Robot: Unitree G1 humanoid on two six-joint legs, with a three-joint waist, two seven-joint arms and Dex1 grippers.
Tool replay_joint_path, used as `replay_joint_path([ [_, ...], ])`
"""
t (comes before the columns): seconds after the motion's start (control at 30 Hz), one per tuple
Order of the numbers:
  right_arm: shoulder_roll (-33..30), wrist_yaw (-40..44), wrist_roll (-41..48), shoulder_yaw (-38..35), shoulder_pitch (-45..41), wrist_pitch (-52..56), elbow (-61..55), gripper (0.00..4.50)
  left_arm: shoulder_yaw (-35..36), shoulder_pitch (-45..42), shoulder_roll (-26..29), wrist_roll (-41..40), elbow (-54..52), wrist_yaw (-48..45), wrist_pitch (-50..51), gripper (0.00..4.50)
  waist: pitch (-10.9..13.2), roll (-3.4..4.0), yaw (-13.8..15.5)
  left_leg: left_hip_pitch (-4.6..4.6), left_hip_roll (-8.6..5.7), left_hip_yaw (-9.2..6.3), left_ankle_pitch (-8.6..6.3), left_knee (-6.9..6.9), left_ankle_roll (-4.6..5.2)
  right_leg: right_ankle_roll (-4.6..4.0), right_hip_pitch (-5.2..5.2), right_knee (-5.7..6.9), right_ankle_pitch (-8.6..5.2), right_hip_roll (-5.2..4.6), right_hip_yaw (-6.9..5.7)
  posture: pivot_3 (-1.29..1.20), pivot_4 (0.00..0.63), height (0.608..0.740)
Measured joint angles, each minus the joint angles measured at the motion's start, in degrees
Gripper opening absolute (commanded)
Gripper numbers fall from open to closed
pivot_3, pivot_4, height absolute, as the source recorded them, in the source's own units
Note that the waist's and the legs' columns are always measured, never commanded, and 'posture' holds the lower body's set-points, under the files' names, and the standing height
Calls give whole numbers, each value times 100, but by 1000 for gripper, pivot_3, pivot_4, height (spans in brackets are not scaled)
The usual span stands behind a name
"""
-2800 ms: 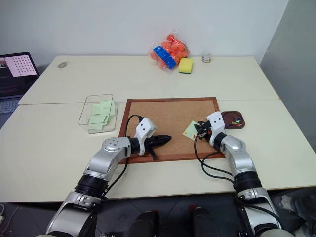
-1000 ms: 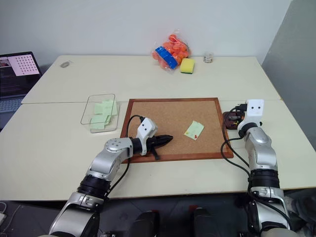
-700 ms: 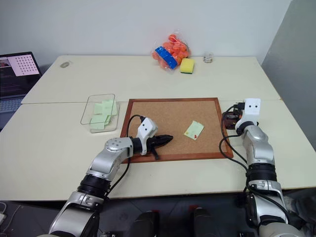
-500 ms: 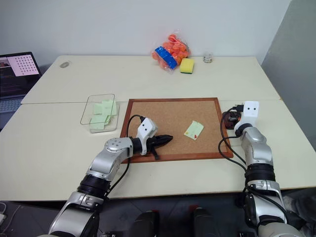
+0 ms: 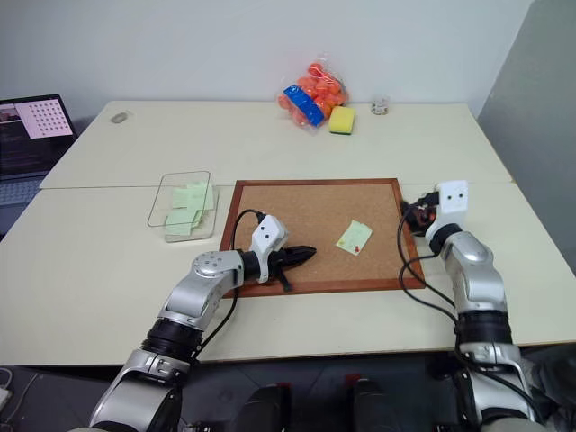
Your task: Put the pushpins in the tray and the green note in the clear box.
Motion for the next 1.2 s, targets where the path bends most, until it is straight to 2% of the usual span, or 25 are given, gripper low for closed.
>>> replay_joint_path([
  [0.13,-58,886,412,401,644,231,-961,3972,10,5,14,0,-6,3,12,0,0,1,-10,0,4,-1,0,1,0,1,0,-1,0,4,-1,0,150,740],
  [0.27,-45,1254,585,683,837,356,-1480,3972,15,8,18,2,-7,12,19,0,0,0,-17,2,4,0,0,2,0,2,0,-1,0,4,0,0,150,740],
  [0.43,159,1271,328,1057,838,247,-1327,3972,12,5,14,2,-8,7,20,0,0,1,-12,2,4,-1,0,2,0,2,0,-1,-1,4,-2,0,150,740],
  [0.63,343,1191,56,1141,691,41,-497,3972,4,2,16,3,-10,6,20,0,0,1,-9,2,4,0,0,2,0,1,0,-1,0,4,-1,0,150,740],
  [0.77,405,1169,50,1132,604,-68,-305,3321,1,9,30,4,-25,6,25,0,0,1,-12,2,6,0,0,2,0,1,-1,-1,0,6,-1,0,150,740],
  [1.2,424,1147,35,1126,602,-86,-295,619,-3,39,43,16,-105,13,88,0,0,1,-17,2,8,0,0,1,0,1,-1,-1,0,7,0,0,150,740],
])
